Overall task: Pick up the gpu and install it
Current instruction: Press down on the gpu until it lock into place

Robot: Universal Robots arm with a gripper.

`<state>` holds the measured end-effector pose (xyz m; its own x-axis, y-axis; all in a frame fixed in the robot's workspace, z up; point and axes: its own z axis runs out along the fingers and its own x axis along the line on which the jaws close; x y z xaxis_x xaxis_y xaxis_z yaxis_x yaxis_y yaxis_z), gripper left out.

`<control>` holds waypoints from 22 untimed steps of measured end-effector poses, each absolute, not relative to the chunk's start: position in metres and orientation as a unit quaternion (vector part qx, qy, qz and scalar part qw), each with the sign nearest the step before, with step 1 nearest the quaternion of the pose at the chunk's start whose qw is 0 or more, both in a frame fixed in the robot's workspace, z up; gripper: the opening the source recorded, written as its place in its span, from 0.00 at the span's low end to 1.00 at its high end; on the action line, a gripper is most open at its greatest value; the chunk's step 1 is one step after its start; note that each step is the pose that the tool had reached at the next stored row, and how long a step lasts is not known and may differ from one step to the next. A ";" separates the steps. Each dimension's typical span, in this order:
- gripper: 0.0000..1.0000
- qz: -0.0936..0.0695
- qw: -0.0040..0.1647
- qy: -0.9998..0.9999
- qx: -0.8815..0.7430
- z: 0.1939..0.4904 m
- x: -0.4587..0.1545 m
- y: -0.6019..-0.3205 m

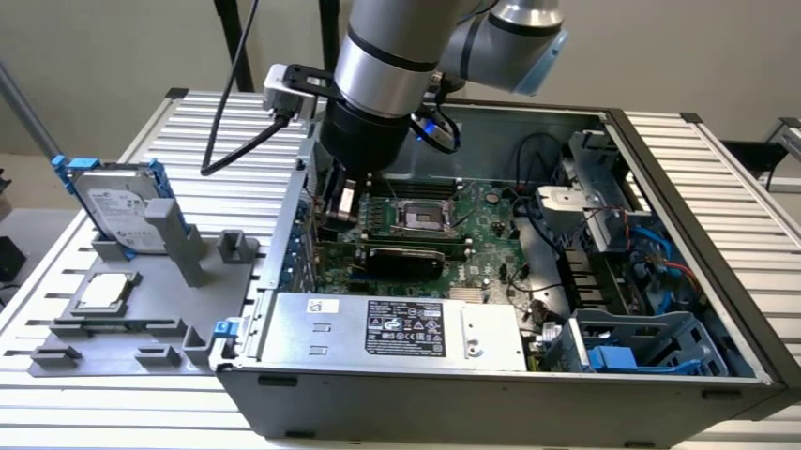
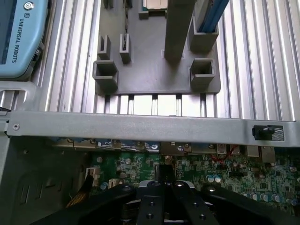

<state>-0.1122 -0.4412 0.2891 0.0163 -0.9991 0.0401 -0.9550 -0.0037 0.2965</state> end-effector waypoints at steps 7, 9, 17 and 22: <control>0.11 -0.100 0.138 -0.693 0.700 0.290 -0.113 -0.440; 0.11 -0.102 0.141 -0.693 0.700 0.290 -0.113 -0.440; 0.11 -0.102 0.144 -0.695 0.697 0.290 -0.113 -0.439; 0.11 -0.101 0.145 -0.697 0.695 0.291 -0.113 -0.436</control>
<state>-0.1131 -0.4356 0.2910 0.0068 -0.9981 0.0611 -0.9393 0.0146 0.3428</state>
